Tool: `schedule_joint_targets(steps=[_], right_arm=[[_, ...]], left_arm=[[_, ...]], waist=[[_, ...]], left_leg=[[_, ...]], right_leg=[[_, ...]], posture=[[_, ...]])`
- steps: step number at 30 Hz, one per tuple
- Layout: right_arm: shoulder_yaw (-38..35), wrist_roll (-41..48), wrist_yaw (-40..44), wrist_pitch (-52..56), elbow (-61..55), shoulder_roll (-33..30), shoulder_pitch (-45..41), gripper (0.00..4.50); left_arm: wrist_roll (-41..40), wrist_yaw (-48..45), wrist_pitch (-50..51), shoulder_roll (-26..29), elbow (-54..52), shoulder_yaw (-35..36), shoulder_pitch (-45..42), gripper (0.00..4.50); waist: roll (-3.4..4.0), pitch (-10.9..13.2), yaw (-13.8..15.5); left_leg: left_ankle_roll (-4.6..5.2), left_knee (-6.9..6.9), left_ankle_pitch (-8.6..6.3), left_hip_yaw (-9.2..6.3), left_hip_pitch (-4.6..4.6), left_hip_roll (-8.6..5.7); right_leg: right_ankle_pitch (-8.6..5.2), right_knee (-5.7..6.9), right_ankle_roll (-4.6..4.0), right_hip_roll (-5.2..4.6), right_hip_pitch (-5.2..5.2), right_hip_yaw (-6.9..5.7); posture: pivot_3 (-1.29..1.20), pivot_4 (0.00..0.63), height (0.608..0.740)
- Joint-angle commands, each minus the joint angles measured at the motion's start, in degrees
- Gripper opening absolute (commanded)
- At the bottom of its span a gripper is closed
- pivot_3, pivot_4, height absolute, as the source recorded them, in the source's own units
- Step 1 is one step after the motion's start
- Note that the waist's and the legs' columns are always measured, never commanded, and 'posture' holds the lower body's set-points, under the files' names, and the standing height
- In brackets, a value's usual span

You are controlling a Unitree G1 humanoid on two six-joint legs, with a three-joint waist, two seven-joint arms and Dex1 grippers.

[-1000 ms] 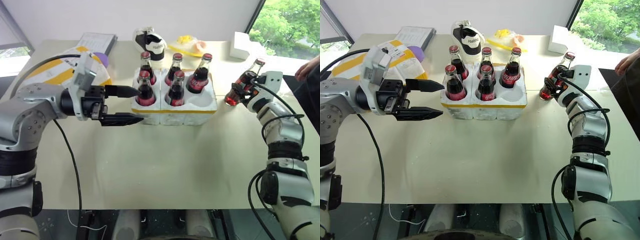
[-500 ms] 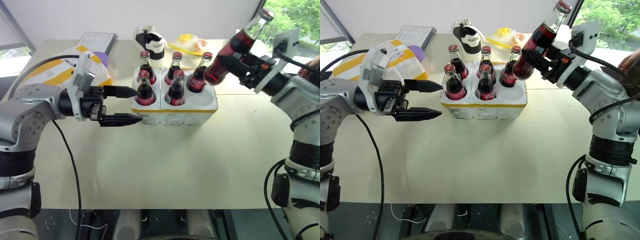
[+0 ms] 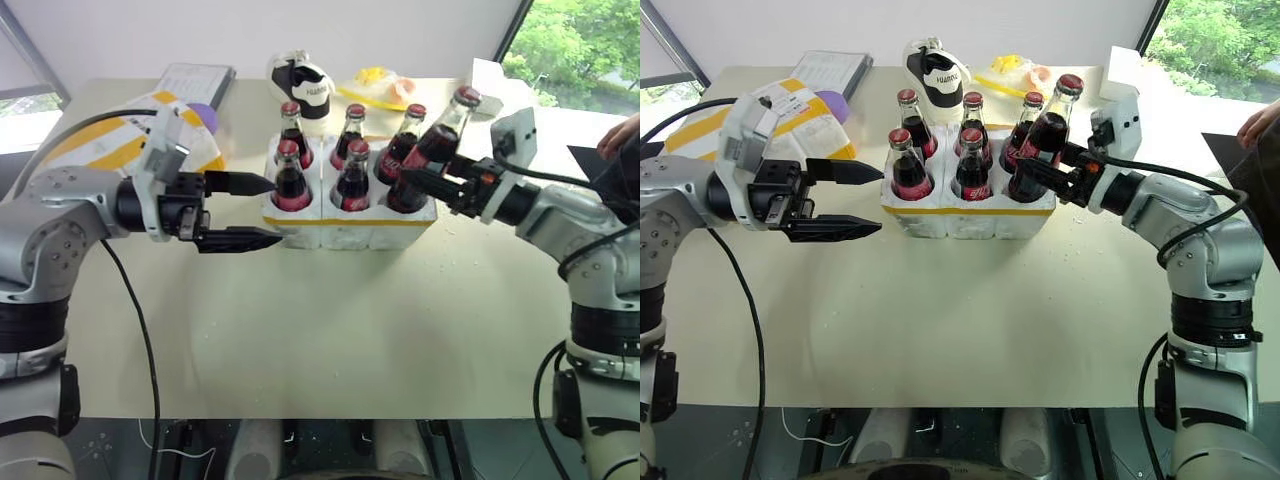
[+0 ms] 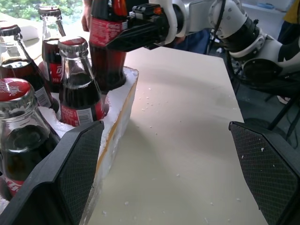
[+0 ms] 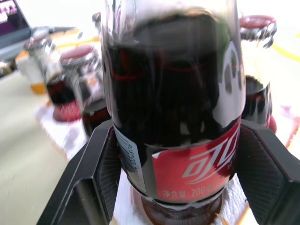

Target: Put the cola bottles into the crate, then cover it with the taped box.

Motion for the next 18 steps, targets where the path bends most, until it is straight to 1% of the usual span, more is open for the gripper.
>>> schedule_joint_targets(steps=[1,6,8,10,15,18], right_arm=[[2.84,-3.31,2.28,-3.73,-1.49,-0.85,-0.41,2.77],[7.34,-8.94,3.32,-7.35,4.27,0.46,-1.43,2.77],[8.14,-10.37,3.43,-8.25,6.53,1.05,-1.71,3.78],[8.45,-11.66,3.24,-8.87,8.52,1.49,-1.82,4.47],[7.33,-12.28,3.79,-9.37,8.90,0.92,-0.67,4.47],[4.18,-10.21,5.20,-7.64,5.55,-1.66,0.56,4.47]], left_arm=[[0.10,-0.12,-0.85,0.62,-0.38,1.01,-1.08,4.50],[0.32,-0.08,-0.97,0.35,-0.27,0.85,-1.56,4.50],[0.42,-0.08,-1.08,0.31,-0.18,0.85,-1.63,4.50],[0.44,-0.01,-1.13,0.25,-0.16,0.91,-1.61,4.50],[0.14,0.42,-1.01,0.10,-1.02,1.27,-0.69,4.50],[-0.09,1.34,-0.74,0.26,-1.55,1.94,0.15,4.50]], waist=[[0.00,0.00,-0.03],[-0.02,-0.01,0.08],[-0.02,-0.01,0.06],[-0.03,-0.02,-0.07],[-0.18,-0.11,0.03],[-0.19,-0.11,0.18]], left_leg=[[0.00,0.00,0.00,0.00,0.00,0.00],[0.00,0.01,0.00,0.00,0.00,-0.01],[0.00,0.01,0.00,0.01,0.00,-0.01],[0.00,0.01,0.00,0.01,0.02,-0.01],[0.00,0.07,0.00,-0.01,0.06,0.00],[0.00,0.07,0.00,-0.03,0.06,0.00]], right_leg=[[0.00,0.00,0.00,0.00,0.00,0.00],[0.00,-0.01,0.00,0.00,0.01,0.00],[0.00,-0.01,0.00,0.00,0.01,0.00],[0.00,0.00,0.00,0.00,0.02,0.00],[0.00,0.00,0.00,-0.01,0.09,-0.01],[0.00,0.00,0.00,-0.01,0.10,-0.01]], posture=[[0.00,0.150,0.740],[0.00,0.150,0.740],[0.00,0.150,0.740],[0.00,0.150,0.740],[0.00,0.150,0.740],[0.00,0.150,0.740]])
